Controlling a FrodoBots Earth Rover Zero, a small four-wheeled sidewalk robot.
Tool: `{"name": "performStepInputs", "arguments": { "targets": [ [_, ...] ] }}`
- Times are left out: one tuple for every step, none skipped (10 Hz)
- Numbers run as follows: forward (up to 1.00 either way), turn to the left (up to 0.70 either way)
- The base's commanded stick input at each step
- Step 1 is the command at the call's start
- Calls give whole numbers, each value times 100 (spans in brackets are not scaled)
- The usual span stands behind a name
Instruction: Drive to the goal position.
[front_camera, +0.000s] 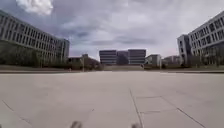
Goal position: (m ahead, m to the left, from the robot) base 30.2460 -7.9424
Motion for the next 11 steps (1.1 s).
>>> {"name": "performStepInputs", "arguments": {
  "targets": [
    [70,0],
    [70,0],
    [70,0],
    [70,0],
    [70,-10],
    [70,-28],
    [70,-33],
    [70,-2],
    [70,0],
    [70,0],
    [70,0]
  ]
}}
